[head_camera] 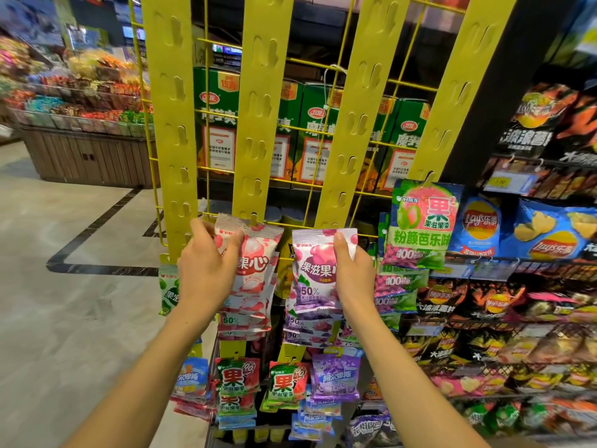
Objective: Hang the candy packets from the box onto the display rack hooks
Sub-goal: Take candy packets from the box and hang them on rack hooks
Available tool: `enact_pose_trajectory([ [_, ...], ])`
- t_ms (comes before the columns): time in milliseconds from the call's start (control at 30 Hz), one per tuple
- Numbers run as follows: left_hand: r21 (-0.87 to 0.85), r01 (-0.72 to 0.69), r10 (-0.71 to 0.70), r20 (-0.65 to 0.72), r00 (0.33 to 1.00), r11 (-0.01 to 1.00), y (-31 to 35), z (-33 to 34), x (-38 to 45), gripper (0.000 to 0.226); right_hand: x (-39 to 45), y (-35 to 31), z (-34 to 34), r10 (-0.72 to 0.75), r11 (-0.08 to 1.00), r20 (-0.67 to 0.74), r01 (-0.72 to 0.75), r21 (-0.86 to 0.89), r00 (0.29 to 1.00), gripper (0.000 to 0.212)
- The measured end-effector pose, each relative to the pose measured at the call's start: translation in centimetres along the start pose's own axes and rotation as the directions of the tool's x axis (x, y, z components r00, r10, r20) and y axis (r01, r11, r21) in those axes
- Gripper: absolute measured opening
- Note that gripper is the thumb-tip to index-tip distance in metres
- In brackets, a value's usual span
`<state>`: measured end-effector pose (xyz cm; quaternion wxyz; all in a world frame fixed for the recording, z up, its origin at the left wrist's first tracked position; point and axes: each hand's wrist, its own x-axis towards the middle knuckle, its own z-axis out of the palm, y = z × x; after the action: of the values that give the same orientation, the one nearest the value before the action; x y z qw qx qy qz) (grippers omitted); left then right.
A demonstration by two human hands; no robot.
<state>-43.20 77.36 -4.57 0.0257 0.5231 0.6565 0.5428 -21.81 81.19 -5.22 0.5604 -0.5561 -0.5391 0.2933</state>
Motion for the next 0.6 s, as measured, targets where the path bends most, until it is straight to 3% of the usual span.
enact_pose_trajectory([
  [167, 0.072, -0.04, 0.051, -0.148, 0.988, 0.997, -0.3, 0.3, 0.5, 0.053, -0.3, -1.0, -0.2, -0.041, 0.997, 0.038, 0.039, 0.064, 0.998, 0.054],
  [300, 0.159, -0.316, 0.344, -0.21, 0.915, 0.936, 1.1, 1.0, -0.5, 0.035, 0.0, -1.0, -0.3, -0.044, 0.997, 0.045, 0.04, 0.072, 0.998, 0.056],
  [400, 0.002, -0.456, 0.455, -0.046, 0.889, 0.89, 3.2, 2.2, -0.8, 0.023, 0.1, -1.0, -0.3, -0.056, 0.993, 0.055, 0.05, 0.104, 0.997, 0.064],
  [600, -0.063, -0.4, 0.404, 0.174, 0.898, 0.915, 3.6, 2.9, 0.8, 0.019, 0.3, -1.7, -1.1, -0.075, 0.994, 0.05, 0.071, 0.083, 0.996, 0.057],
])
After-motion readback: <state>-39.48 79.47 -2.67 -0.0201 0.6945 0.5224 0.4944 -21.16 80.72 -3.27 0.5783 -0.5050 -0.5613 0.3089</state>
